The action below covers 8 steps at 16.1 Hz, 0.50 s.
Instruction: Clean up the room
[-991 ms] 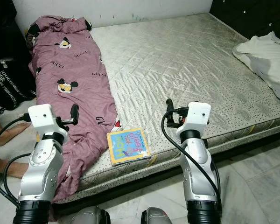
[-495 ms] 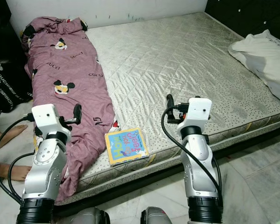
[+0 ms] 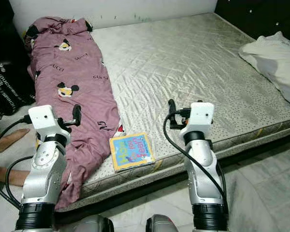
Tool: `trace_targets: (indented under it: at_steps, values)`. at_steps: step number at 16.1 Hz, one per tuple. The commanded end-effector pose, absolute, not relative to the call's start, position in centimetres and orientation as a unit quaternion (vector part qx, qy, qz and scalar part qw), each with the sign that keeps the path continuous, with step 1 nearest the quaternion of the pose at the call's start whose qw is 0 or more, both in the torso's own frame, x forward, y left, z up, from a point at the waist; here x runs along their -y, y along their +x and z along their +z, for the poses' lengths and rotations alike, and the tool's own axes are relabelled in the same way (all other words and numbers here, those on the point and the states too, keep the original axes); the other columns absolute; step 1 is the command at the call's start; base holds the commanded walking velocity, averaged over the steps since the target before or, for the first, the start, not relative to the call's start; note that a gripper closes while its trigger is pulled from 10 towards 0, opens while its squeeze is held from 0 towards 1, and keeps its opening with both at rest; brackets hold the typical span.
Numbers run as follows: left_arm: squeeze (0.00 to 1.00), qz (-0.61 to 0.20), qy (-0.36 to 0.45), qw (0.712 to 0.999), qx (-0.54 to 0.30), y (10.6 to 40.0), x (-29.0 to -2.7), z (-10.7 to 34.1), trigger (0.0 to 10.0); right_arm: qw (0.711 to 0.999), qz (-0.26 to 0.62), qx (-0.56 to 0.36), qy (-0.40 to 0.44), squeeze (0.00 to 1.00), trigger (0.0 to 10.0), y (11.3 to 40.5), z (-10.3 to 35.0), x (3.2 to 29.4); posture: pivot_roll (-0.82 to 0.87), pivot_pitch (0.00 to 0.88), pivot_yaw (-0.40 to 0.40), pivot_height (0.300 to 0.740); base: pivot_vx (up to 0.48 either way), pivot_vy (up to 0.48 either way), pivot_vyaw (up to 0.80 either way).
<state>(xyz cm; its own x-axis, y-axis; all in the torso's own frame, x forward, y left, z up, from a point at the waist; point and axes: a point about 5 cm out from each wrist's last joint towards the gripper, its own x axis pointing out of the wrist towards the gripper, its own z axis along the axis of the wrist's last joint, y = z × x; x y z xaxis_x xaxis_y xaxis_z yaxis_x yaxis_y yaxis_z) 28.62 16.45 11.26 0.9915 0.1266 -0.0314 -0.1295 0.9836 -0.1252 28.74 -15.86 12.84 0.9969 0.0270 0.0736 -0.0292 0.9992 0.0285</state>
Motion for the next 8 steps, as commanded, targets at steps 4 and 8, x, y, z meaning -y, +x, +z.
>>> trace_targets:
  at_steps: [4,8]
  values:
    - [0.00,0.077,-0.060,0.995,-0.005,28.42,-16.92,11.67,10.0,0.999,0.027,0.031,0.013,0.00,10.0,28.97,12.68,15.57,-0.04,0.059,0.000,0.740,0.000,0.000,0.00]
    - [0.00,0.084,-0.057,0.995,-0.007,28.15,-16.95,11.57,10.0,0.999,0.032,0.027,0.011,0.00,10.0,28.84,12.51,15.51,-0.05,0.060,-0.003,0.740,0.000,0.000,0.00]
